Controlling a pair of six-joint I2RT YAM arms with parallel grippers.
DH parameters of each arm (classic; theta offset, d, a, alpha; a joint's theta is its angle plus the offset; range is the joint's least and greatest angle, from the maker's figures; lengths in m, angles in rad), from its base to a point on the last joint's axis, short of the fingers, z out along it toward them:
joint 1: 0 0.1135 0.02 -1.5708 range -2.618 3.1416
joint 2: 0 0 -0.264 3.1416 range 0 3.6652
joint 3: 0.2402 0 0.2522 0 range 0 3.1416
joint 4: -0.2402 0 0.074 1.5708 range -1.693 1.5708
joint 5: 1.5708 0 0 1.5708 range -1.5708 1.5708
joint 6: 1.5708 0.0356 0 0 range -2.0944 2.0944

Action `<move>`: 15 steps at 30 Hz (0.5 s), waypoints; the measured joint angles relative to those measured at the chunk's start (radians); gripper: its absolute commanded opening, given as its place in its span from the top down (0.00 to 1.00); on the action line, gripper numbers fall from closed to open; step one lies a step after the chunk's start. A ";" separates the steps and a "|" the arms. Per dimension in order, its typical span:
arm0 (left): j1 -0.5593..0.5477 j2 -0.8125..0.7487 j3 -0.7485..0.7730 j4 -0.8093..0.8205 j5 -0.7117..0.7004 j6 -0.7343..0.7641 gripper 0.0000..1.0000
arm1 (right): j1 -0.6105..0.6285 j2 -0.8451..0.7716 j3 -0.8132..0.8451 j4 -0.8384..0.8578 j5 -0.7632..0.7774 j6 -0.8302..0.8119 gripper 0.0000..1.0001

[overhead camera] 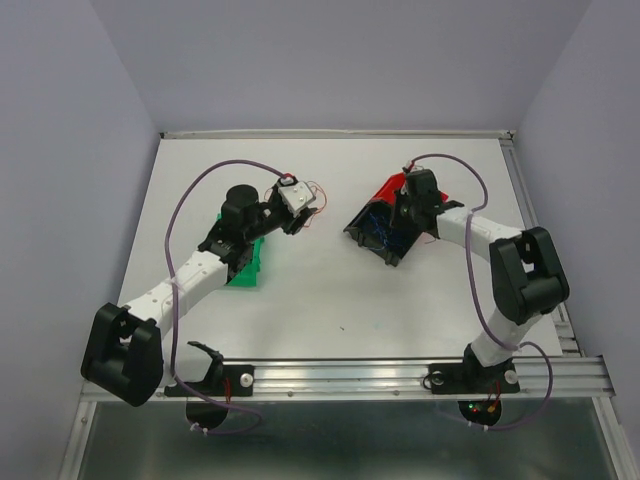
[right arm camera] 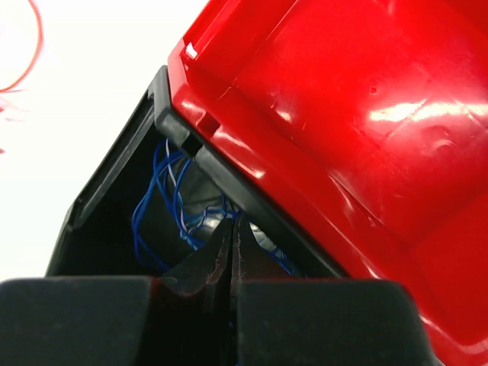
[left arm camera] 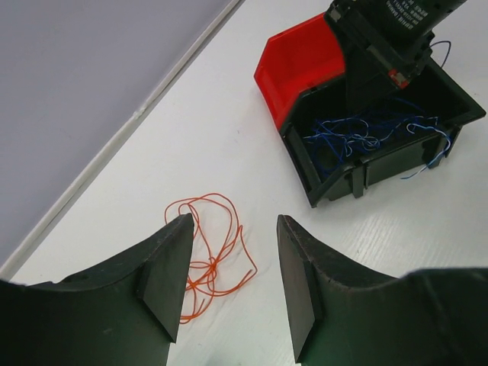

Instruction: Untangle the cables

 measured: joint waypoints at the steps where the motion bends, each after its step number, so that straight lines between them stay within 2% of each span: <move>1: 0.000 0.000 0.000 0.000 -0.001 0.000 0.42 | 0.008 0.032 0.021 -0.003 0.013 -0.001 0.99; 6: 0.000 0.000 0.000 0.003 -0.002 0.000 0.42 | 0.055 0.133 0.110 -0.045 0.094 -0.019 0.99; 11: 0.000 0.000 0.000 0.006 -0.003 0.000 0.42 | 0.116 0.168 0.164 -0.105 0.187 -0.047 1.00; 15: 0.000 0.000 0.000 0.006 -0.004 0.000 0.41 | 0.146 0.177 0.182 -0.135 0.235 -0.067 0.95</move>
